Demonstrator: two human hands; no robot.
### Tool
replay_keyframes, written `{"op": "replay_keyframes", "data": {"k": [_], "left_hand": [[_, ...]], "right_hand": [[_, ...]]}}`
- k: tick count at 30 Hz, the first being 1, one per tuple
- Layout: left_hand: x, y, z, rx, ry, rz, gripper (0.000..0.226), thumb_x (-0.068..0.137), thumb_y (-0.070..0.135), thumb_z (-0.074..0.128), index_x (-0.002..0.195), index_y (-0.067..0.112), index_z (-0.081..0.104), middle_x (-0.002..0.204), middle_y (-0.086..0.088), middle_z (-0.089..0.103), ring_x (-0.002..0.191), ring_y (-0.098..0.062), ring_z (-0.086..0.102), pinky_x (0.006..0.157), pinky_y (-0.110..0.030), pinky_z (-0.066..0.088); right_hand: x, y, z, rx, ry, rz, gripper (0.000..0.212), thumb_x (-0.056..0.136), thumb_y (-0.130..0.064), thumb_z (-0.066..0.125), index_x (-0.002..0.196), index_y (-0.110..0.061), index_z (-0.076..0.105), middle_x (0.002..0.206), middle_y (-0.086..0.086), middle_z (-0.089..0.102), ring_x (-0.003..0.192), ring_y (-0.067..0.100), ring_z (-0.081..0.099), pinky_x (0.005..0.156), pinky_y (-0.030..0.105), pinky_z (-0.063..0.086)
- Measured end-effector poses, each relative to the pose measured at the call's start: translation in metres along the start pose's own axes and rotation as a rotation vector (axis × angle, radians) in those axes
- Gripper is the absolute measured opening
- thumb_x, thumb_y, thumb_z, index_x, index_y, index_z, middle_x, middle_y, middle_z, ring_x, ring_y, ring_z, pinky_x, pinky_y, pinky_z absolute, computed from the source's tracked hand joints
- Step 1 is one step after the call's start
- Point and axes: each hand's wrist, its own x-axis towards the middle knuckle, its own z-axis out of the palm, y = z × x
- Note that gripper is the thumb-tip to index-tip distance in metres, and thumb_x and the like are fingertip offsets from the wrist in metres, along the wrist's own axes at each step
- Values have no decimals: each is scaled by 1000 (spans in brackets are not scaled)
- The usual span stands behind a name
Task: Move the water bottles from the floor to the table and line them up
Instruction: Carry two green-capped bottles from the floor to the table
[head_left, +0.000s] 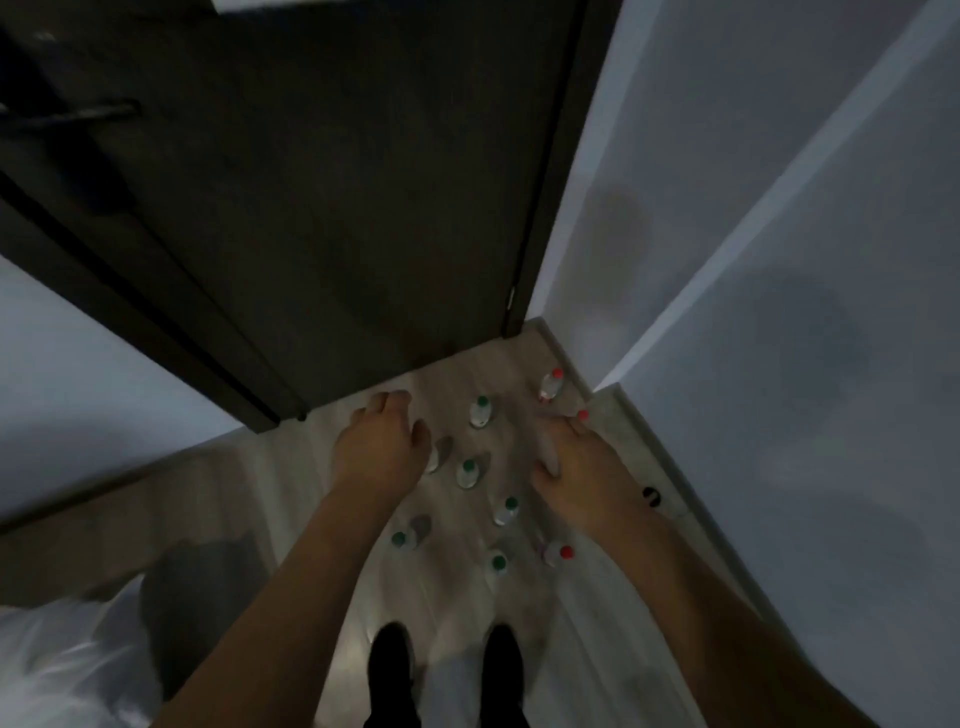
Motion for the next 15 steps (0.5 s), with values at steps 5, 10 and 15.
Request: {"op": "replay_keyframes", "data": {"k": [5,10,15], "left_hand": [[66,-96,115,89,-278,-86,54,98,38,46,146,15,39,143,-9,46,123,-30,51,97,-39,46],[115,-191,268,212,-452,-82,50,96,41,48,136,13,44,131,-10,53,116,-30,55,92,-39,49],[128,-263,408,285,-578,-96,62,87,49,58,136,16,39,123,-7,55,112,-30,57,88,-38,46]], "right_hand": [[90,9,128,-54,-195,67,58,88,-30,59,141,-16,43,141,8,50,125,27,50,106,35,39],[169,49,293,-110,-330,59,62,87,-25,58,145,-15,39,140,9,49,125,29,49,103,35,39],[228,87,439,-152,-416,68,72,85,-22,60,149,-18,29,144,10,41,124,33,49,102,42,42]]}}
